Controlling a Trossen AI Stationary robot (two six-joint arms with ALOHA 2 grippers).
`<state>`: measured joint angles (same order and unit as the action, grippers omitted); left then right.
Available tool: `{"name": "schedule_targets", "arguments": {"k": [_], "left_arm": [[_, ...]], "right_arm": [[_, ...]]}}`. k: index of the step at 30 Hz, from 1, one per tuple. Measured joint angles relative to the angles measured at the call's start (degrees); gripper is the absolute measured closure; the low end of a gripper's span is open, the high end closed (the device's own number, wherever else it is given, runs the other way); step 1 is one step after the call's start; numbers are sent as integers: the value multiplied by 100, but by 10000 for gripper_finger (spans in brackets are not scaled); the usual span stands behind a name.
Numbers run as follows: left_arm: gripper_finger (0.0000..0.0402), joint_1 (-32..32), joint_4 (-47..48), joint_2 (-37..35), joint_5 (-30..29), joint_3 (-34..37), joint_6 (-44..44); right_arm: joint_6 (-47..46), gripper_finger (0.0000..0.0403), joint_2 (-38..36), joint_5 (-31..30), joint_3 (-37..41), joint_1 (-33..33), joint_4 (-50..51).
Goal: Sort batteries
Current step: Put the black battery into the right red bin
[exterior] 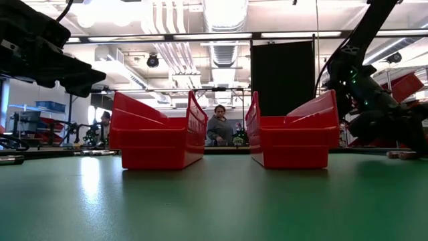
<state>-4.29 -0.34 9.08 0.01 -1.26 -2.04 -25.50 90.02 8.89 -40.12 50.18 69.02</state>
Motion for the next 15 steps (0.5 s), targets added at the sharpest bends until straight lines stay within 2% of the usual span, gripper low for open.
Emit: {"name": "schedule_targets", "arguments": {"k": [10,15], "left_arm": [[247,0,-1,0,-1,0,0],[247,0,0,0,0,0,-1]], "right_arm": [[126,390,-110,-18,-654,12,300],[172,390,-140,-325,-1124,52,335]]}}
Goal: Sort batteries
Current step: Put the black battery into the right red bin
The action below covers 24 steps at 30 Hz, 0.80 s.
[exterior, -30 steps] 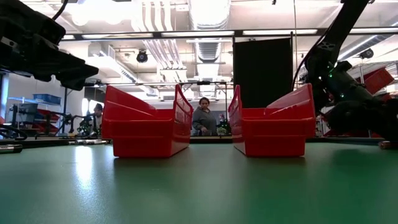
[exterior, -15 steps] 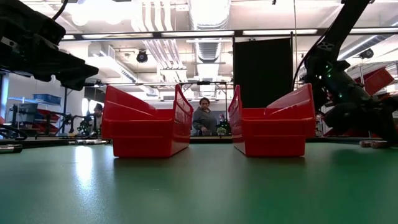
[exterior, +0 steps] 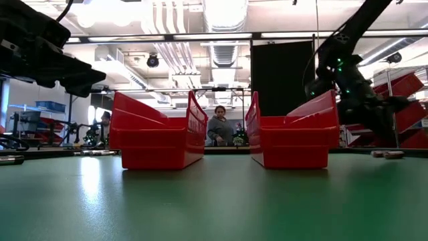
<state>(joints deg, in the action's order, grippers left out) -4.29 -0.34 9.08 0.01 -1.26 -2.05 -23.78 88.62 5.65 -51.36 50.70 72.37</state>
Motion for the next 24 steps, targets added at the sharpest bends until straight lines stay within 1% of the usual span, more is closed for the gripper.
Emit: {"name": "schedule_targets", "arguments": {"k": [5,7,9,11,18,22,24], "left_arm": [[247,0,-2,0,0,0,1],[247,0,0,0,-2,0,1],[247,0,0,0,0,0,1],[247,0,0,0,0,0,1],[247,1,0,0,-1,0,1],[247,0,0,0,-1,0,1],[247,0,-2,0,0,0,1]], "right_arm": [[396,390,37,-61,-335,103,-52],[713,390,37,-257,-464,111,-69],[839,390,37,-563,-569,121,-70],[942,390,37,-723,-675,147,-76],[1073,390,37,-730,-840,381,-60],[1071,390,37,-705,-793,411,220],[1039,390,37,-578,-739,409,452]]}}
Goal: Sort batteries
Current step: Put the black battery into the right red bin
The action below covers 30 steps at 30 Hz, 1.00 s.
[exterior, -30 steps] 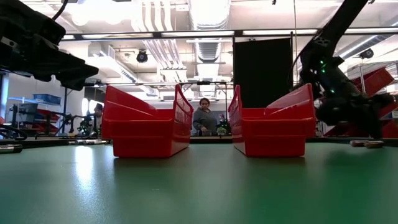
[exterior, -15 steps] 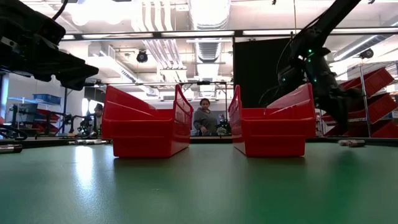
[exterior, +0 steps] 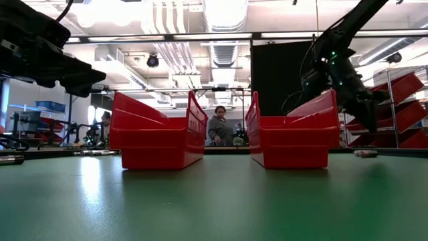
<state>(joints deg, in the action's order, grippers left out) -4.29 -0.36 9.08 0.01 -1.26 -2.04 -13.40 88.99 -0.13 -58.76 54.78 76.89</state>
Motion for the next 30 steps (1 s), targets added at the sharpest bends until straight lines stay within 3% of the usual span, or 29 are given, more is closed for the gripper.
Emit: {"name": "schedule_targets", "arguments": {"k": [16,30], "left_arm": [[247,1,1,0,-2,-1,0],[247,2,1,0,-1,0,0]], "right_arm": [[-657,314,1,357,1117,0,157],[-1227,360,2,362,1872,-2,-414]]}}
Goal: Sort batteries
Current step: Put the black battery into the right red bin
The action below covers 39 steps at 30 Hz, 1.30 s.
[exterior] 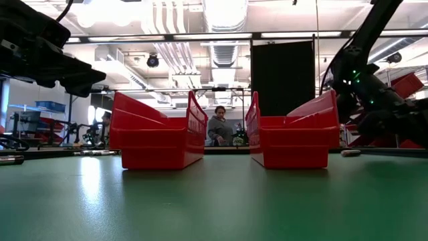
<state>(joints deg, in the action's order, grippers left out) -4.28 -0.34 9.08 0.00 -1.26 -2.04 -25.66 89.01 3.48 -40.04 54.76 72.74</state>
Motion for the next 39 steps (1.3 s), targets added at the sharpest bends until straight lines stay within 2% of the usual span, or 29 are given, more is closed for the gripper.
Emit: {"name": "schedule_targets", "arguments": {"k": [6,15,28,31,35,39], "left_arm": [[247,-2,-2,0,-2,0,0],[247,-2,-1,0,-2,0,0],[247,-1,1,0,-2,0,0],[247,0,1,0,1,0,0],[247,0,1,0,1,0,0],[247,1,1,0,0,0,0]], "right_arm": [[-177,390,0,125,87,-23,-40],[-416,391,13,174,409,-163,-433],[-243,390,-2,1184,407,-445,-423],[-95,390,-4,1136,407,-468,-423],[-76,390,-7,757,407,-466,-425],[-148,390,36,704,407,-490,-423]]}}
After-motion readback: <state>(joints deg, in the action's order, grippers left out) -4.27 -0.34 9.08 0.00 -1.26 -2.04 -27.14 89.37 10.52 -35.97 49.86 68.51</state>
